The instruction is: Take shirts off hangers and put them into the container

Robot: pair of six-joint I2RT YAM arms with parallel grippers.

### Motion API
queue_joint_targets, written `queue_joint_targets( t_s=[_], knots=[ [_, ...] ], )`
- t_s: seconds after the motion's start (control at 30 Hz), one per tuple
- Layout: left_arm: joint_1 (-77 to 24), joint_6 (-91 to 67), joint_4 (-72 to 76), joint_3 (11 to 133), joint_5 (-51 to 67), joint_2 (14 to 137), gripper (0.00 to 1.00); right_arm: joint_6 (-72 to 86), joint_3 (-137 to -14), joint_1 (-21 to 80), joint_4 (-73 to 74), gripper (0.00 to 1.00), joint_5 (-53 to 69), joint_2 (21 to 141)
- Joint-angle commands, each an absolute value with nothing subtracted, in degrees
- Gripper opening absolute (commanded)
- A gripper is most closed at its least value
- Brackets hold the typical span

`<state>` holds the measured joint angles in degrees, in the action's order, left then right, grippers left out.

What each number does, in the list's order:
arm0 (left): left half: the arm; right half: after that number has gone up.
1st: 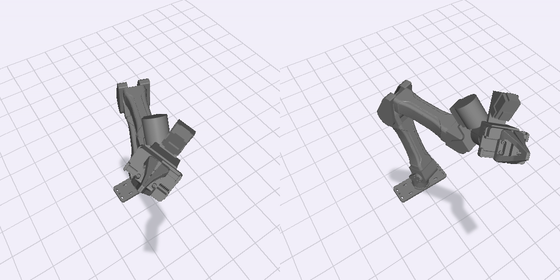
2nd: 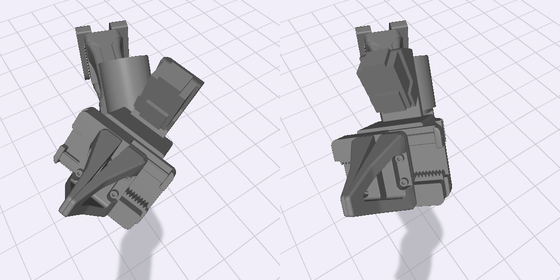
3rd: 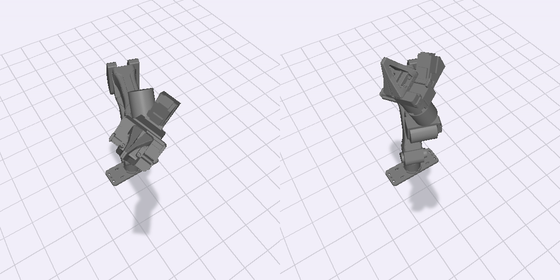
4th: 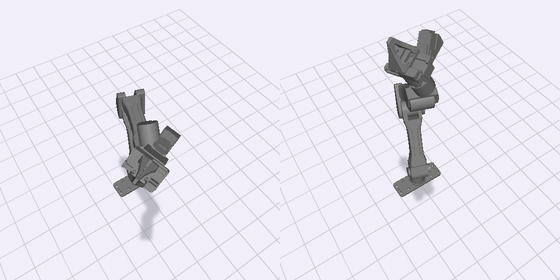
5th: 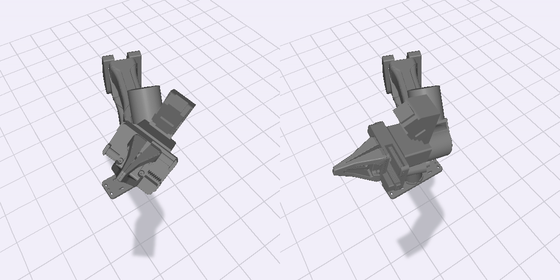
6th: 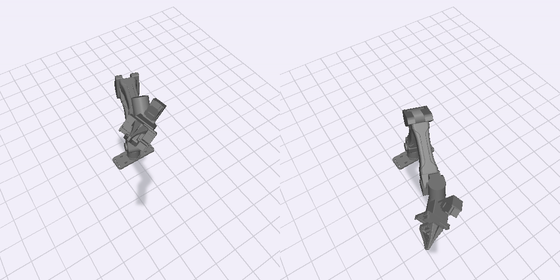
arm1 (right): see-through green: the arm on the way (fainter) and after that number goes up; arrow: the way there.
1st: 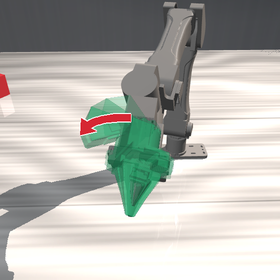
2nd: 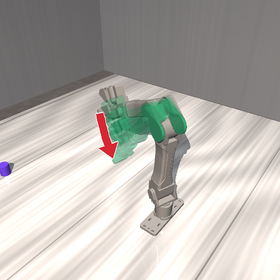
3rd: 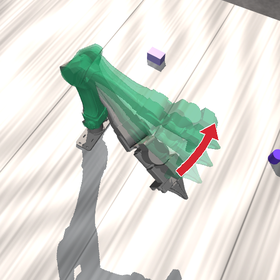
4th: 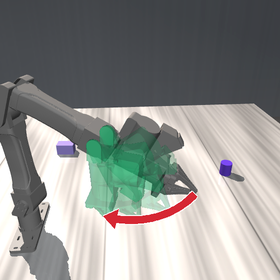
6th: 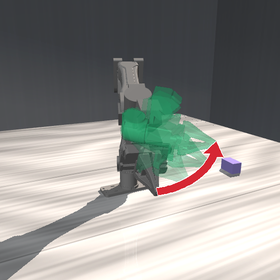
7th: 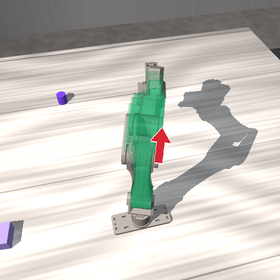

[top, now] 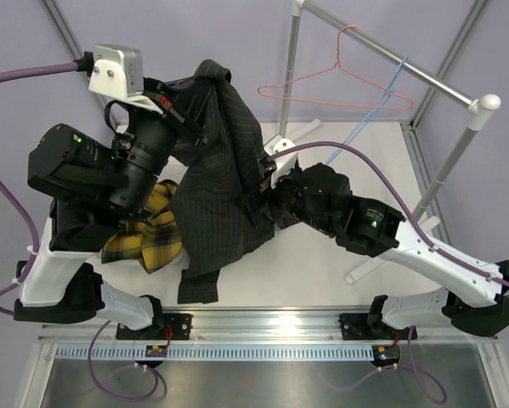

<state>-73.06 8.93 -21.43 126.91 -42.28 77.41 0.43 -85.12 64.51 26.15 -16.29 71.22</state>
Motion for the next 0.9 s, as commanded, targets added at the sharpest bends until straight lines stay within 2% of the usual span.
queue_joint_targets(
  t_s=[0.0,0.3,0.47,0.57,0.6,0.63,0.67,0.7,0.73,0.83,0.87],
  knots=[
    [-73.13,7.47,-18.98,129.55,-41.31,77.78,0.00,-1.67,-86.57,65.65,24.25,0.99,-12.49,71.54],
    [-73.13,4.84,-20.13,131.40,-38.32,78.57,0.00,-0.88,-85.87,66.01,20.41,0.99,-9.05,74.62],
    [-73.30,0.28,-22.75,131.13,-34.11,77.79,0.00,-3.07,-84.72,65.92,12.41,0.99,-24.40,77.51],
    [-73.39,-2.19,-23.38,130.08,-33.40,76.82,0.00,-4.91,-85.43,65.92,9.24,0.98,-26.54,80.49],
    [-73.39,-2.55,-23.29,129.47,-33.31,76.29,0.00,-5.53,-85.60,66.00,6.62,0.91,-26.28,81.12],
    [-73.39,-3.07,-23.29,128.42,-32.96,75.33,0.00,-5.71,-86.13,65.92,6.24,0.75,-24.97,81.82],
    [-73.39,-3.25,-23.38,128.06,-32.87,74.89,0.00,-5.97,-86.92,65.92,6.07,0.29,-24.70,83.57],
    [-73.48,-3.34,-23.73,127.88,-32.87,74.36,0.00,-5.54,-88.75,65.92,6.93,0.03,-24.70,84.37],
    [-73.48,-3.43,-24.34,127.88,-33.05,74.01,0.00,-5.02,-89.20,66.00,6.94,0.00,-23.65,84.81],
    [-73.48,-2.38,-25.75,127.18,-35.32,71.99,0.00,-2.39,-89.91,66.00,9.13,0.00,-22.33,84.55],
    [-73.39,-2.03,-25.84,125.09,-36.46,70.07,0.08,-1.42,-90.09,65.92,10.18,0.00,-21.72,83.33]
  ],
)
